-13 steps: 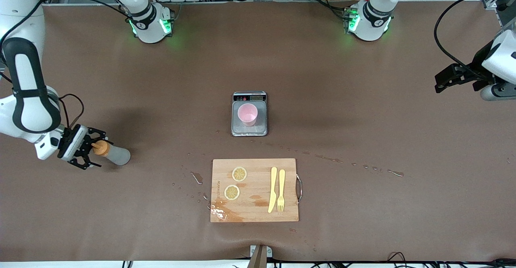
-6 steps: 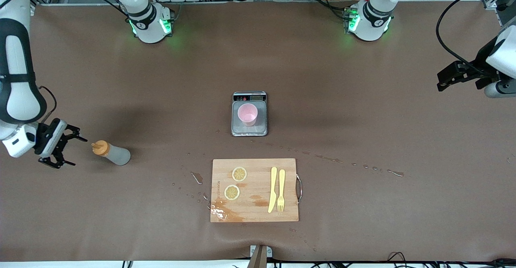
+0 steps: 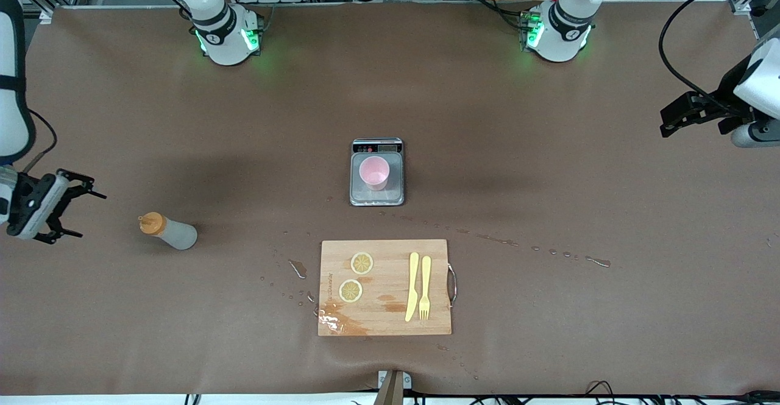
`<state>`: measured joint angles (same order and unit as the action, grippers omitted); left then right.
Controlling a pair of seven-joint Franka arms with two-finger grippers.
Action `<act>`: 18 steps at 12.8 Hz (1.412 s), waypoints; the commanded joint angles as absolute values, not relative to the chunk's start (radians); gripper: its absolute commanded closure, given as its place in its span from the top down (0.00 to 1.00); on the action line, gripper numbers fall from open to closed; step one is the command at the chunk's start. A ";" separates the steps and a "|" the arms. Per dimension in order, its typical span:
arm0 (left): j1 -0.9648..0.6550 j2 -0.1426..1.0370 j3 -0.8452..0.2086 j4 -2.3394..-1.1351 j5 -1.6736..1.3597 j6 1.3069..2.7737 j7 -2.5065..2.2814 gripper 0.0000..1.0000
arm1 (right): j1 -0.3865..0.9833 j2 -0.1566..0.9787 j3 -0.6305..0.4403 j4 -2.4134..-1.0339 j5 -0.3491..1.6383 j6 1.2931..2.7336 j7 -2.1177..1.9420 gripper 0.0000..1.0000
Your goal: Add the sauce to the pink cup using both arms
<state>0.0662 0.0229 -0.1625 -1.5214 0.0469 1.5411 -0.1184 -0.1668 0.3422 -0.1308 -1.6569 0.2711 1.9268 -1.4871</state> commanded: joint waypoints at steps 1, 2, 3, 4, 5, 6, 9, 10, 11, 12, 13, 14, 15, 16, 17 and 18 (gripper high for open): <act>0.066 0.012 -0.161 -1.526 0.031 1.529 -0.118 1.00 | -0.163 0.272 -0.075 -1.635 0.146 1.855 -1.237 1.00; 0.066 0.012 -0.161 -1.526 0.031 1.529 -0.118 1.00 | -0.128 0.240 -0.071 -1.635 0.109 1.804 -1.132 1.00; 0.067 0.011 -0.161 -1.526 0.031 1.529 -0.114 1.00 | -0.108 0.204 -0.071 -1.634 0.097 1.757 -1.017 1.00; 0.069 0.011 -0.161 -1.526 0.031 1.529 -0.110 1.00 | -0.089 0.165 -0.071 -1.634 0.083 1.711 -0.903 1.00; 0.071 0.009 -0.161 -1.523 0.031 1.529 -0.110 1.00 | -0.077 0.131 -0.069 -1.634 0.069 1.669 -0.797 1.00; 0.071 0.009 -0.160 -1.523 0.031 1.529 -0.110 1.00 | -0.077 0.099 -0.068 -1.634 0.064 1.637 -0.700 1.00; 0.072 0.005 -0.160 -1.525 0.031 1.528 -0.109 1.00 | -0.077 0.028 -0.067 -1.635 0.042 1.586 -0.470 1.00; 0.072 0.005 -0.160 -1.525 0.031 1.522 -0.115 1.00 | -0.078 0.012 -0.061 -1.634 0.037 1.569 -0.389 1.00; 0.072 0.005 -0.160 -1.525 0.034 1.522 -0.115 1.00 | -0.080 -0.004 -0.060 -1.632 0.037 1.556 -0.323 1.00; 0.072 0.005 -0.160 -1.525 0.034 1.522 -0.115 1.00 | -0.080 -0.014 -0.061 -1.632 0.037 1.552 -0.261 1.00; 0.072 0.006 -0.160 -1.523 0.035 1.522 -0.110 1.00 | -0.078 -0.017 -0.063 -1.632 0.037 1.542 -0.197 1.00; 0.069 0.006 -0.160 -1.520 0.040 1.522 -0.115 1.00 | -0.077 -0.017 -0.063 -1.620 0.037 1.516 -0.126 1.00; 0.068 0.006 -0.160 -1.520 0.041 1.522 -0.115 1.00 | -0.077 -0.017 -0.060 -1.588 0.037 1.491 -0.064 1.00; 0.069 0.006 -0.160 -1.520 0.041 1.522 -0.114 1.00 | -0.078 -0.017 -0.058 -1.560 0.038 1.473 -0.042 1.00; 0.069 0.006 -0.160 -1.519 0.043 1.522 -0.112 1.00 | -0.081 -0.017 -0.057 -1.557 0.038 1.465 -0.052 1.00; 0.069 0.006 -0.160 -1.519 0.043 1.522 -0.112 1.00 | -0.086 -0.017 -0.057 -1.555 0.038 1.466 -0.057 1.00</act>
